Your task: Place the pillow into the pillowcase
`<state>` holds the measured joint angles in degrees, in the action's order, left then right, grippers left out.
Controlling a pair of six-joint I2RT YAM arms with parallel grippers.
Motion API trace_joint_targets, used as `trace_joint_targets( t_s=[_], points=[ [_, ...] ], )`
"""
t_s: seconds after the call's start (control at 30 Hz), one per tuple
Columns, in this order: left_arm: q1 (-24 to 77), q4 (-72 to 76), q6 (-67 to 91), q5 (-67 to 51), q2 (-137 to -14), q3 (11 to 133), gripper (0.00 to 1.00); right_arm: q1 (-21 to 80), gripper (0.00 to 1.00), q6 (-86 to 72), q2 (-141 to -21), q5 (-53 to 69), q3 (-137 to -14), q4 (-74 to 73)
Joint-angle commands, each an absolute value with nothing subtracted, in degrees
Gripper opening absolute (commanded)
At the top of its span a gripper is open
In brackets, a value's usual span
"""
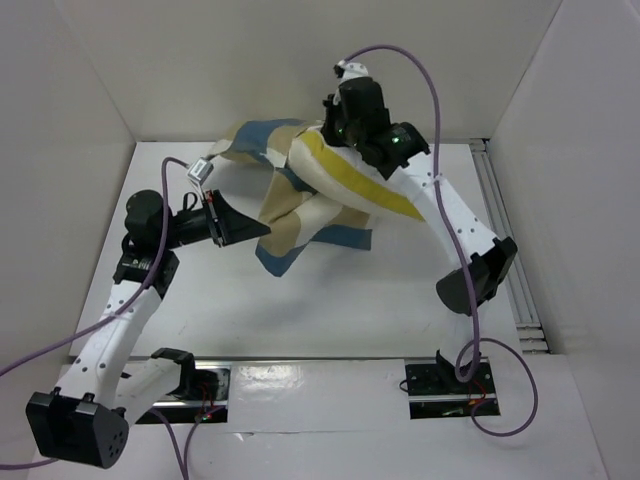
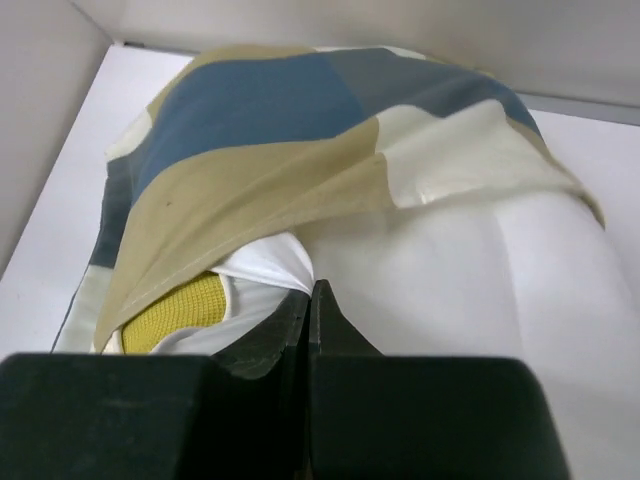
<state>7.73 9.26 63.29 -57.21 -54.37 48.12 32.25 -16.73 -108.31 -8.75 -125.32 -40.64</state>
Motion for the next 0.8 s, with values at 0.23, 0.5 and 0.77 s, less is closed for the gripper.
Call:
trace_joint_targets(
  t_s=[0.23, 0.5, 0.77],
  points=[
    [8.3, 13.9, 68.4, -65.4, -49.1, 44.7, 0.00, 44.4, 0.00, -15.5, -119.2, -9.8, -96.2, -30.5],
    [8.3, -18.8, 44.9, -58.6, -51.8, 64.3, 0.79, 47.7, 0.01, -15.5, -115.1, 0.9, -94.9, -29.0],
    [8.3, -33.1, 31.4, -46.4, -53.9, 73.9, 0.93, 45.5, 0.89, -17.2, -102.8, 1.5, -92.6, -31.4]
  ],
)
